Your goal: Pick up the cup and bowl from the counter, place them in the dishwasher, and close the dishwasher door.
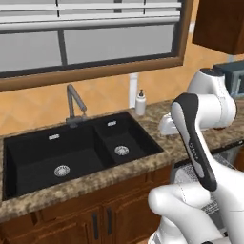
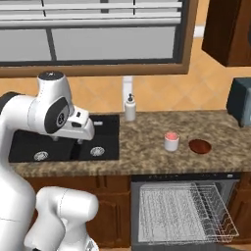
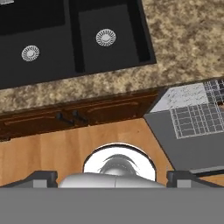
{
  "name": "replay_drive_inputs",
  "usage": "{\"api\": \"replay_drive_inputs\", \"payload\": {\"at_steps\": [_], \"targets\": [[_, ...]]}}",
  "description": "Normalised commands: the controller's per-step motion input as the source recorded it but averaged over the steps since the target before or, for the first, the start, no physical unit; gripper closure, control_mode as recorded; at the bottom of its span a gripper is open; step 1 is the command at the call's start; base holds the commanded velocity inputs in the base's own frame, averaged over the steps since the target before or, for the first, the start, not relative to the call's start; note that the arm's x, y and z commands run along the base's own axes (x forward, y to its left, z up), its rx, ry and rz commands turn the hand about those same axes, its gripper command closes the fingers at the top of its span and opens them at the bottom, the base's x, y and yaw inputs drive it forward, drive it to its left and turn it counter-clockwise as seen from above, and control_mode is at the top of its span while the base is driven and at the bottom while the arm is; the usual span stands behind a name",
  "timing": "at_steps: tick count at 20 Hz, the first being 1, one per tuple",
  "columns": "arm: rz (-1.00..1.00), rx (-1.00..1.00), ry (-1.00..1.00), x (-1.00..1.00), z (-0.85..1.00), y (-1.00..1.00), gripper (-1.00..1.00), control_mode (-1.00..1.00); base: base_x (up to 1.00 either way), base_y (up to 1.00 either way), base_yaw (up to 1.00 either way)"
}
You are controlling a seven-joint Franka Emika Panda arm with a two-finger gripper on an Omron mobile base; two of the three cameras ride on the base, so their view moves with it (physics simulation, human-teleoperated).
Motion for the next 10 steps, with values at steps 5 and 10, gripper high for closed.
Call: {"api": "replay_drive_inputs", "payload": {"at_steps": [5,10], "targets": [[0.00,0.00,0.00,0.00,0.00,0.00,-1.00,1.00,0.12,0.11,-0.70],[0.00,0.00,0.00,0.00,0.00,0.00,-1.00,1.00,0.08,0.05,-0.65]]}}
